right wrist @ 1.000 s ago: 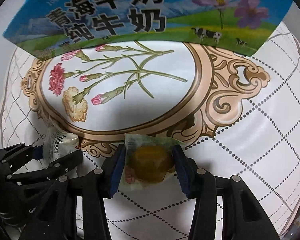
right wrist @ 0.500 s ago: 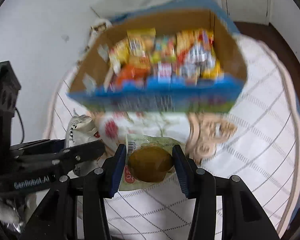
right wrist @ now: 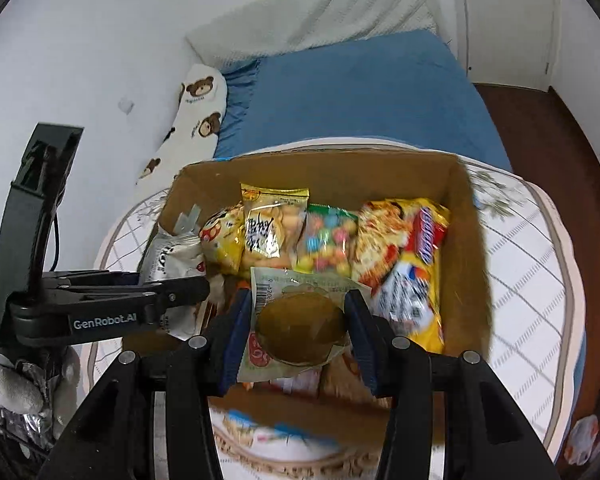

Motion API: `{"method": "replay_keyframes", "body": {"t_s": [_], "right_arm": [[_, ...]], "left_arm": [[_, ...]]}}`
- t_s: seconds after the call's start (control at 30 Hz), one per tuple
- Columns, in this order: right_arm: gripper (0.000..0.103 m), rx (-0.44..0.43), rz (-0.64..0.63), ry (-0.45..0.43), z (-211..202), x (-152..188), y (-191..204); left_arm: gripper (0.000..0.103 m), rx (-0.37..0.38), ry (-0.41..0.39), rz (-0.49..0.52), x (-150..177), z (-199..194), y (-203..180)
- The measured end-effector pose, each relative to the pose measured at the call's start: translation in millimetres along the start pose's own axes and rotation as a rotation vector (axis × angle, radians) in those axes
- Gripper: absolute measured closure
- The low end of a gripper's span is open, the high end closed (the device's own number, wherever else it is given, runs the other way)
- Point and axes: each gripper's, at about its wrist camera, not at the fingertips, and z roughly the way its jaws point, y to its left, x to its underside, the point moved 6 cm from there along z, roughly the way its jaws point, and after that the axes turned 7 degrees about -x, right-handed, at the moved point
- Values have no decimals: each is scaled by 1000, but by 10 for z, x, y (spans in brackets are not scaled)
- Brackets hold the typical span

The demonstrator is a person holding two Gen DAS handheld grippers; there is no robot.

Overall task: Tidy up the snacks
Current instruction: 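Carry both packets into the box and open both tools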

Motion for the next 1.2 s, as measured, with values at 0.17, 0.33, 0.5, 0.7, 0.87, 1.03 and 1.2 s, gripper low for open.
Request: {"method": "replay_keyframes", "body": {"t_s": [0.17,0.33,0.5,0.7,0.87,1.03,1.2], "right_arm": [[52,-27,21,73,435,-70,-31],[2,5,76,137,741,-12,-203],[2,119,94,146,723,66,-399],[2,219,85,132,648,136,-556],[2,247,93,134,607,239,-622],[2,259,94,115,499,303,-613],[2,276,70,56,266,337,-525]], "left_arm": [[56,15,83,-41,-181,328,98],[10,28,92,-74,-242,476,221],[10,-37,77,-79,-176,520,290],[10,-75,50,-79,-76,516,301],[10,-100,15,-68,17,489,267],[10,-134,-32,-47,128,359,223],[10,-162,-120,-43,264,107,170]]}}
